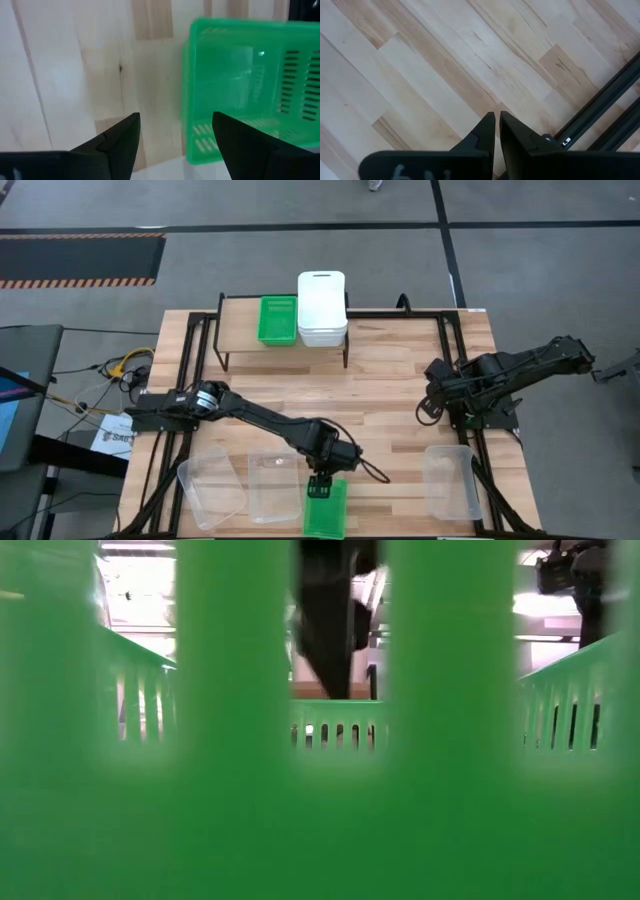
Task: Stack baskets on shelf by color
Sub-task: Stack the green bin on top of the green bins on the shelf
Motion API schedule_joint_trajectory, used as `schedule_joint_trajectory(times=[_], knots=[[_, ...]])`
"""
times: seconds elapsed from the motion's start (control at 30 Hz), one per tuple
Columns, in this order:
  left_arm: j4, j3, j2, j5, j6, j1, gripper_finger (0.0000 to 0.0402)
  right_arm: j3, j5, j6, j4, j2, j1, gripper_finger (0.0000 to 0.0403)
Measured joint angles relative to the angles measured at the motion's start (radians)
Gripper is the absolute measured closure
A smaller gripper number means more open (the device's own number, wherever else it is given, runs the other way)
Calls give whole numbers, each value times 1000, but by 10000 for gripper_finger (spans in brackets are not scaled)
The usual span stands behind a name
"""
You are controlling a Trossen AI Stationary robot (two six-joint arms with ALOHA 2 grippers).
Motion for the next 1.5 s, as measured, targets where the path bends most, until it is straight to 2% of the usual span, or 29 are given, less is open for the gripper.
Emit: schedule_joint_trajectory(times=[0.3,0.4,0.53,0.7,0.73,1.0,1.1,1.23,1.27,1.4,1.5], knots=[[36,0,67,43,24,-3,166,0,0,-1,5,0,0,351],[52,4,96,91,27,-1,180,0,-1,-11,10,0,0,351],[40,6,118,81,18,15,242,0,-7,-26,12,0,0,351],[41,6,117,36,-26,47,370,0,-9,-27,13,-1,0,351],[40,6,116,35,-46,56,385,0,-9,-27,12,0,0,351],[-13,54,106,-8,-167,135,401,0,-9,-26,12,0,0,351],[-127,140,88,-46,-130,161,401,0,-9,-26,12,0,0,351],[-339,340,87,-94,-49,184,401,0,-8,-26,13,0,0,351],[-348,352,74,-102,-31,190,401,0,-6,-26,14,0,0,351],[-367,259,-83,-144,-52,219,401,0,1,-25,16,0,0,351],[-419,251,-193,-256,-42,242,401,0,5,-25,20,-1,0,351]])
